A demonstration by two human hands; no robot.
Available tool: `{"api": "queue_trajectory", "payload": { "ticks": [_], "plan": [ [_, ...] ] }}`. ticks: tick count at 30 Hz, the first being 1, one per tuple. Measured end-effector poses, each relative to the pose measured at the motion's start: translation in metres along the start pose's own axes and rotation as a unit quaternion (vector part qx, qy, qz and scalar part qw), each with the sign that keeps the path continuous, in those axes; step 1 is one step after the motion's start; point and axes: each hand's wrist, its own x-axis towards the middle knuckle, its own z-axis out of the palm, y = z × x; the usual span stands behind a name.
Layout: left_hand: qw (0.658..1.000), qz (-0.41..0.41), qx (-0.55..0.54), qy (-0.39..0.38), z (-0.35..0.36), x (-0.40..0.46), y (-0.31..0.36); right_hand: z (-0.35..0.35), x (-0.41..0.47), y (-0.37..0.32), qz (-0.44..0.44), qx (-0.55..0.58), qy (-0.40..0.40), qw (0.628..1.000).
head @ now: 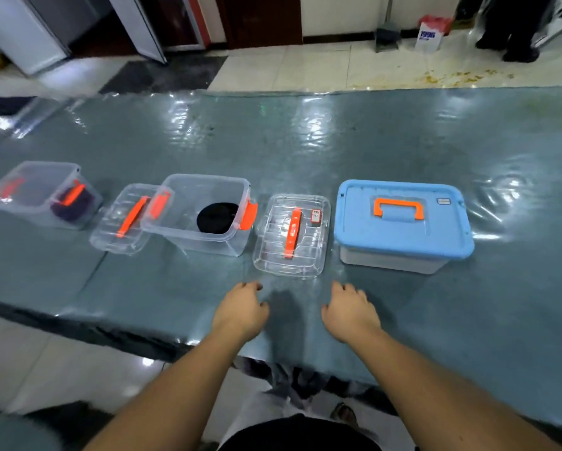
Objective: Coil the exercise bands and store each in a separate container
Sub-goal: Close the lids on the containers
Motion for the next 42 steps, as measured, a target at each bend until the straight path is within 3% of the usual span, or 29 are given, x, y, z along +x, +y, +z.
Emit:
{"api": "queue_trajectory", "payload": {
  "ticks": [10,24,34,42],
  "plan": [
    [1.0,0.02,0.0,0.001,-0.026,0.046,-0.056,0.006,0.052,-0.062,0.097,0.103,-0.037,0.989],
    [0.961,0.203,0.119,-0.142,-0.046,0.172,-0.113,0.024,0.112,-0.148,0.225,0.202,0.068,0.951],
    [0.958,0.219,0.115,-0.141,-0.025,0.182,-0.112,0.026,0.16,-0.15,0.194,0.128,0.134,0.963],
    [0.967,0.2,0.103,-0.121,-0.01,0.182,-0.11,0.021,0.218,-0.152,0.154,0.074,0.141,0.975]
  ]
}}
